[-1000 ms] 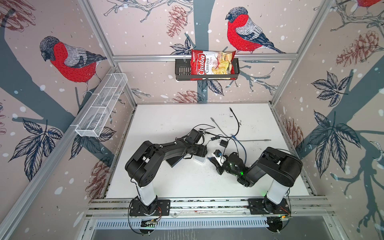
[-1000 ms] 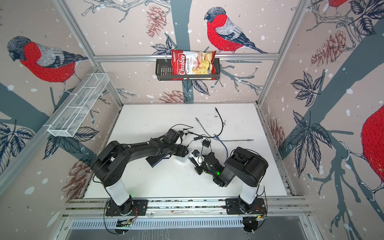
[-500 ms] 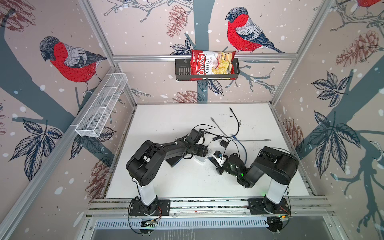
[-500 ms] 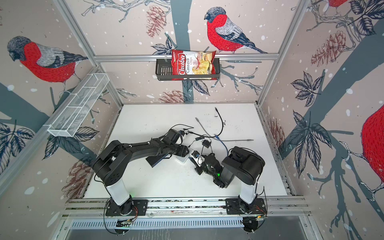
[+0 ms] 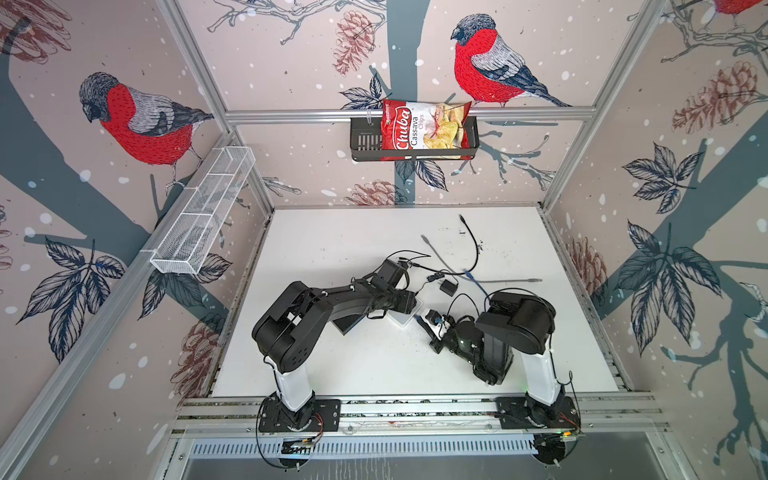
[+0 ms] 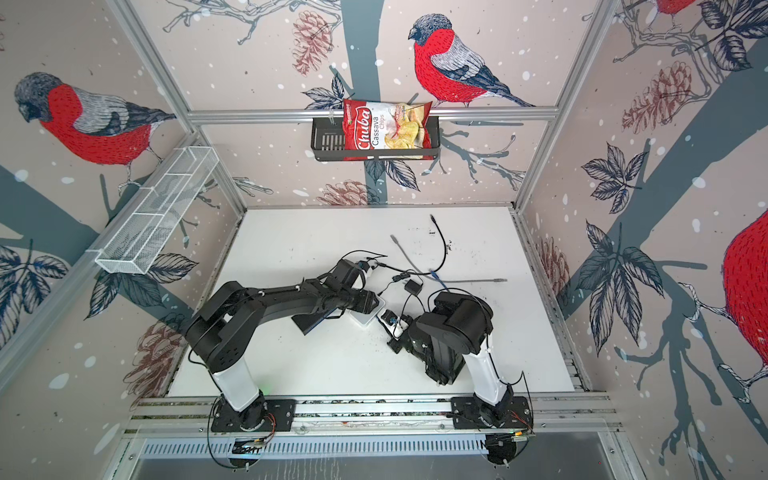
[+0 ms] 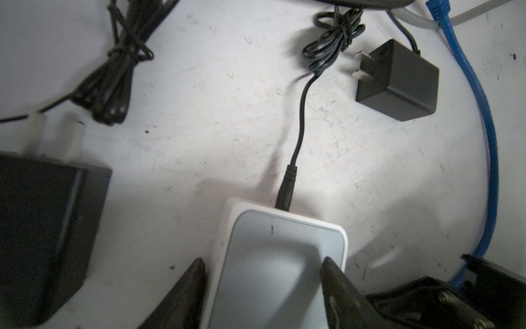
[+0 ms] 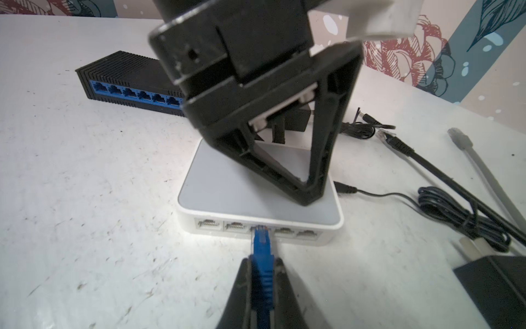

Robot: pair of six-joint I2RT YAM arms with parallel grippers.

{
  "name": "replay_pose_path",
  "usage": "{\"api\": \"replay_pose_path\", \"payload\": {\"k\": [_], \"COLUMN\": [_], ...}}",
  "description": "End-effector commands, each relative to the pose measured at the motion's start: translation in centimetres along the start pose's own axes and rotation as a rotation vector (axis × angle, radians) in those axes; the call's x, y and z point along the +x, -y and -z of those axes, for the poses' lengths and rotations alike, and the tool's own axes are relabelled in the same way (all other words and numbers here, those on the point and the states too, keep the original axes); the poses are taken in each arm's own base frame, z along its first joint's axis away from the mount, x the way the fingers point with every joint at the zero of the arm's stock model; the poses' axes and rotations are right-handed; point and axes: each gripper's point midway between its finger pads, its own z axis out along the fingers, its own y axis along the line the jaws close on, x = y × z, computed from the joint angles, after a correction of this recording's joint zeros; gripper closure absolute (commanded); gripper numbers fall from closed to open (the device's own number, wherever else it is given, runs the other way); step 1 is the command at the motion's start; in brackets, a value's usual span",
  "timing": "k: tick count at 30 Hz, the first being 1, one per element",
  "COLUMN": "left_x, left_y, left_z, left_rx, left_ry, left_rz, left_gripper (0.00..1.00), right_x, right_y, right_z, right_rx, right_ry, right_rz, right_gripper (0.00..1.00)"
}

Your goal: Insert the plug into the switch port

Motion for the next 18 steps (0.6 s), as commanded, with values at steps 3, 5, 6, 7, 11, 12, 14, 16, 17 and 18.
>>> {"api": "replay_pose_path", "payload": {"k": [3, 5, 6, 7, 11, 12, 14, 16, 17, 18], "left_x": [2.9, 3.2, 3.3, 3.5, 4.0, 4.2, 4.4, 4.8, 5.0, 5.3], "left_y": [1.5, 1.9, 2.0, 2.1, 2.7, 2.7, 3.2, 3.8, 3.9, 4.0], "left_z": [-0.7, -1.0, -1.1, -1.3, -1.6, -1.7, -1.7, -1.7, -1.8, -1.8], "left_rx": [0.058, 0.068, 0.068, 0.072, 0.09, 0.089, 0.105, 0.12, 0.116, 0.117], "left_ry": [-0.109, -0.118, -0.121, -0.126, -0.137, -0.141, -0.146, -0.152, -0.157, -0.162], "left_rz": [0.042, 0.043, 0.045, 0.046, 0.044, 0.045, 0.038, 0.02, 0.016, 0.013], "left_gripper": [0.38, 0.38, 0.38, 0.38, 0.38, 0.38, 0.38, 0.38, 0.38, 0.38], "right_x": [-2.0, -1.7, -1.6, -1.5, -1.5, -1.5, -1.5, -1.5, -1.5, -1.5], "right_y": [1.2, 1.1, 1.1, 1.0, 1.1, 1.2, 1.2, 1.2, 1.2, 1.2], "right_z": [0.1, -0.3, -0.5, -0.7, -0.9, -1.0, -1.1, -1.2, -1.3, -1.4], "right_rx": [0.073, 0.068, 0.066, 0.064, 0.072, 0.072, 0.074, 0.074, 0.076, 0.073], "right_ry": [0.087, 0.066, 0.058, 0.052, 0.047, 0.048, 0.049, 0.048, 0.045, 0.044], "right_rz": [0.019, 0.022, 0.022, 0.023, 0.021, 0.022, 0.021, 0.023, 0.024, 0.025], "right_gripper": [0.99, 0.99, 1.0, 1.0, 1.0, 1.0, 1.0, 1.0, 1.0, 1.0]}}
